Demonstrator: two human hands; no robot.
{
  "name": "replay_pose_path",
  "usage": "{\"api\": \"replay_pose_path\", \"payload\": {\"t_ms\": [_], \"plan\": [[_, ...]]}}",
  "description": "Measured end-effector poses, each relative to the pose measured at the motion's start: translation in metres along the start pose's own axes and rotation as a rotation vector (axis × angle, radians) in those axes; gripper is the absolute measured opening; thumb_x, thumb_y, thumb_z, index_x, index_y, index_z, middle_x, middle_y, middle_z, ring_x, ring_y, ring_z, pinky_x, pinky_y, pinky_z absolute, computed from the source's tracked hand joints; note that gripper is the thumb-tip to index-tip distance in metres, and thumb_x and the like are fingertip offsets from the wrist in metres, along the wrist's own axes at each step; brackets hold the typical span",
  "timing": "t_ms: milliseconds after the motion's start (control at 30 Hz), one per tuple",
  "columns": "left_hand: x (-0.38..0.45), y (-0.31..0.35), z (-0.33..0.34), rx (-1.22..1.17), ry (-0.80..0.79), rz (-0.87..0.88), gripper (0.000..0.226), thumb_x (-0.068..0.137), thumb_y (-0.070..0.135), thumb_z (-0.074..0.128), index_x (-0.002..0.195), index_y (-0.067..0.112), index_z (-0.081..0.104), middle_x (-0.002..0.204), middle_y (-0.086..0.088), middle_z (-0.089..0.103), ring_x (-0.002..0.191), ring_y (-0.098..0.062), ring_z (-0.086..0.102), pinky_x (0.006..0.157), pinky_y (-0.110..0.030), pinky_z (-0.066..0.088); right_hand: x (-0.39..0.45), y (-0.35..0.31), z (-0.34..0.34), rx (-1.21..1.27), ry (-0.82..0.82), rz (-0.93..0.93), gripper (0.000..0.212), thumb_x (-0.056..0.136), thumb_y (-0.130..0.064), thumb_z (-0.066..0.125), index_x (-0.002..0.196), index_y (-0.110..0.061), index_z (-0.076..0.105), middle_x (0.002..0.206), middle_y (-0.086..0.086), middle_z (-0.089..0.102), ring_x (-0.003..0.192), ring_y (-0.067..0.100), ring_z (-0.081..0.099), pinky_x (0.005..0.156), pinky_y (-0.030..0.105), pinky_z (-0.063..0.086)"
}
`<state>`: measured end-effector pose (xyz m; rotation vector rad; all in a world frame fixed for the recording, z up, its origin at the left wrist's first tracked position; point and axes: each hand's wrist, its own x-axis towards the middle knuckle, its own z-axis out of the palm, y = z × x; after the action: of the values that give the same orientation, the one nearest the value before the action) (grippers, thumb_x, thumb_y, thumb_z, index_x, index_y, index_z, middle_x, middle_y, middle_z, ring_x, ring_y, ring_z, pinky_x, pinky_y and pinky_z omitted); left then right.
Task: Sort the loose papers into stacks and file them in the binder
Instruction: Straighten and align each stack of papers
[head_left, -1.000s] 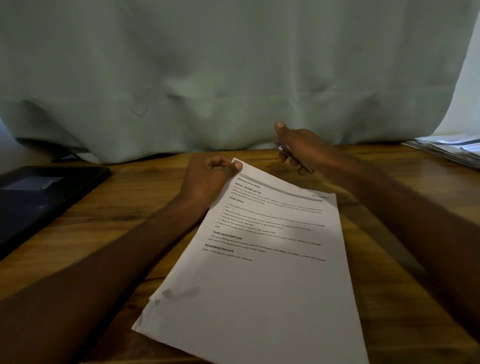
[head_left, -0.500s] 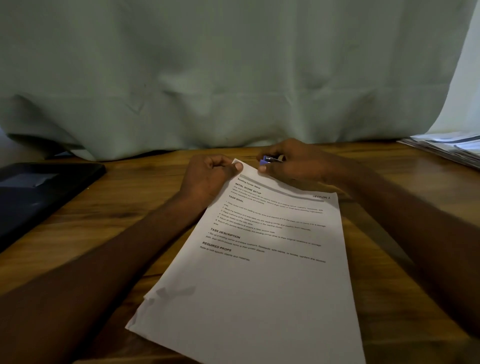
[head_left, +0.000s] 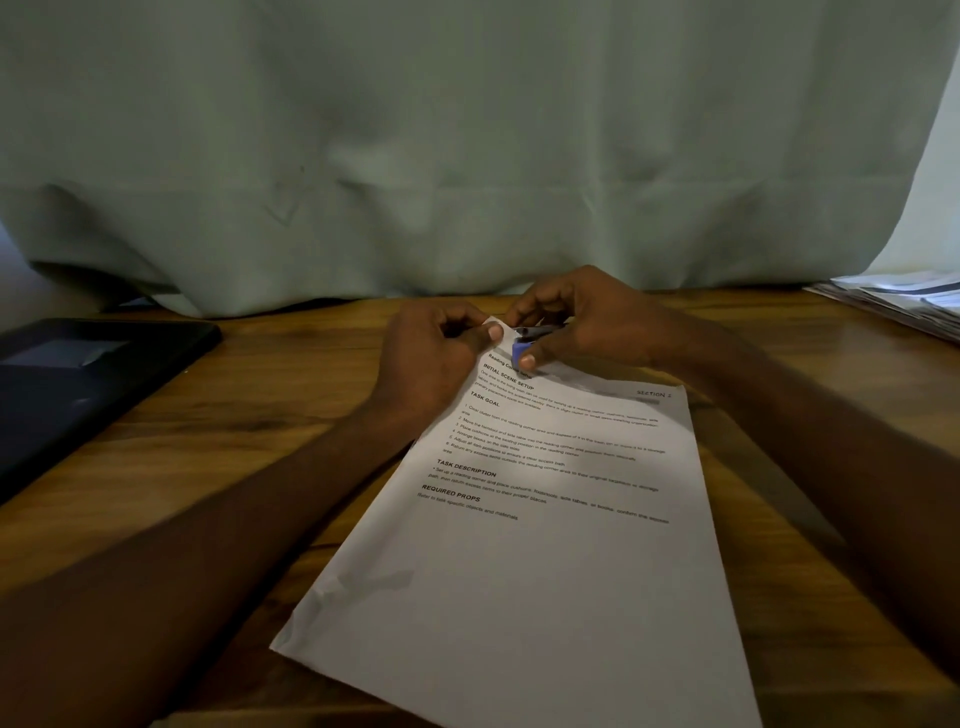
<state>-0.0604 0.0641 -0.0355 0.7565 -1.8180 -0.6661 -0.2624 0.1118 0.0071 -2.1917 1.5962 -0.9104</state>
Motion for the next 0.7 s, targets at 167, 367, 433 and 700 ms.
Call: {"api": "replay_pose_path", "payload": {"t_ms": [167,367,433,700], "plan": [[0.0004,-0.0006,-0.0004,-0.094,0.053,-0.069,0.009,0.09,0.015,0.076,0.099,0.012,0.077,0.087,0.001,0.078,0.076,-0.01,0.075,0.067,-0.027,0.062,0.0017,-0.0005,-0.0008,0.035,-0.004,-0.012,0.043,0.074,-0.023,0.09,0.114,-0.02,0.076,0.105,-0.012,0.076,0.099,0.0,0.069,0.085,0.01,0.051],[0.0024,0.0008,-0.0006,-0.185,0.024,-0.107,0.015,0.084,0.01,0.082,0.09,0.003,0.07,0.078,-0.005,0.077,0.073,-0.018,0.076,0.062,-0.025,0.058,0.0004,-0.0027,0.0026,0.118,0.02,-0.007,0.04,0.072,-0.019,0.091,0.11,-0.02,0.078,0.101,-0.012,0.078,0.101,0.001,0.069,0.086,0.012,0.05],[0.0016,0.0014,-0.0006,-0.241,-0.018,-0.153,0.017,0.082,0.01,0.082,0.092,0.0,0.071,0.083,-0.008,0.077,0.077,-0.024,0.076,0.068,-0.033,0.061,-0.0003,-0.0043,0.0019,0.113,0.006,-0.007,0.036,0.073,-0.019,0.09,0.107,-0.022,0.079,0.1,-0.014,0.078,0.099,-0.001,0.069,0.082,0.008,0.049],[-0.0015,0.0073,-0.0006,-0.395,-0.049,-0.327,0.013,0.081,0.01,0.082,0.088,0.005,0.073,0.089,-0.013,0.077,0.082,-0.031,0.076,0.068,-0.038,0.062,-0.0003,-0.006,0.0018,0.079,0.01,0.028,0.038,0.073,-0.022,0.091,0.109,-0.017,0.079,0.101,-0.01,0.078,0.1,0.004,0.071,0.096,0.028,0.054]]}}
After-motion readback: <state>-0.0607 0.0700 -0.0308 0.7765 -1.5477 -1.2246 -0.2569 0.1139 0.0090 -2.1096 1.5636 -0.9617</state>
